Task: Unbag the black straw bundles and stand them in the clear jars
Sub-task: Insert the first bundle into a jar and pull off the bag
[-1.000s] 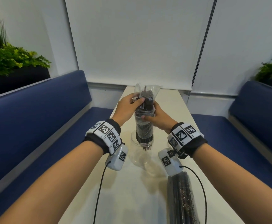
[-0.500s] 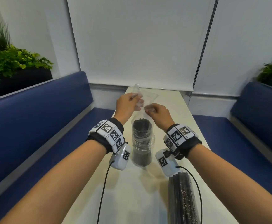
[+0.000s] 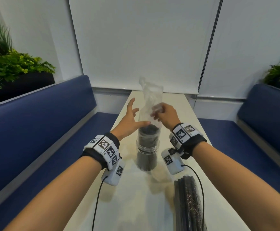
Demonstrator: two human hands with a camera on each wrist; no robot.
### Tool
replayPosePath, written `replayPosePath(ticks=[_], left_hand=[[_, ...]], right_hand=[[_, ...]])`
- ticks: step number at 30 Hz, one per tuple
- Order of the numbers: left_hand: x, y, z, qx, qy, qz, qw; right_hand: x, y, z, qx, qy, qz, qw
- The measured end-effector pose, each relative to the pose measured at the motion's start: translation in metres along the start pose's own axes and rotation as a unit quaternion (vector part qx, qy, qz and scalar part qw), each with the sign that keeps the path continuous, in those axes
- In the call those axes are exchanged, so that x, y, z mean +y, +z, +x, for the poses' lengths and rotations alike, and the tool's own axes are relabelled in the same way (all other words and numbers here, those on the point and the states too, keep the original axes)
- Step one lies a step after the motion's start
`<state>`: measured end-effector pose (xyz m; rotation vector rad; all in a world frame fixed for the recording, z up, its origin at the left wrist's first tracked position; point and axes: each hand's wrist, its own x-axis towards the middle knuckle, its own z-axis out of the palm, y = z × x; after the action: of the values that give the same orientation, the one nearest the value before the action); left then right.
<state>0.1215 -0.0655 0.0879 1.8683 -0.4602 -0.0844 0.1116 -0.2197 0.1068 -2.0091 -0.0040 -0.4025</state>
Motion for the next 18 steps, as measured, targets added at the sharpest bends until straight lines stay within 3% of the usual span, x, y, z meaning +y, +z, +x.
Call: replayPosePath(ticks=[6,8,11,13,16,18], left_hand=[[0.021,-0.007,-0.008,0.106,0.056,-0.077,0.99],[0.028,-0.011,-0.018,0.116,0.094,-0.122,0.981],[0.037,-0.014,-0.039,0.124,0.142,-0.164,0.968],[0.041,-0.016,-0.052,0.143,0.156,-0.174,0.962],[0.043,-0.02,-0.071,0.155,0.162,-0.178,0.958],[0.043,-0.022,-0.084,0.153,0.161,-0.185,0.957]], right_hand=[[-0.04,-0.021,-0.003,0.026,-0.032,0.237,0.971],[-0.046,-0.03,-0.008,0.066,-0.069,0.222,0.97],[-0.05,-0.032,-0.023,0.116,-0.159,0.102,0.975],[-0.047,-0.03,-0.035,0.077,-0.218,-0.009,0.973],[-0.042,-0.028,-0.06,-0.081,-0.168,-0.105,0.977],[-0.038,-0.027,-0.077,-0.137,-0.147,-0.141,0.969]])
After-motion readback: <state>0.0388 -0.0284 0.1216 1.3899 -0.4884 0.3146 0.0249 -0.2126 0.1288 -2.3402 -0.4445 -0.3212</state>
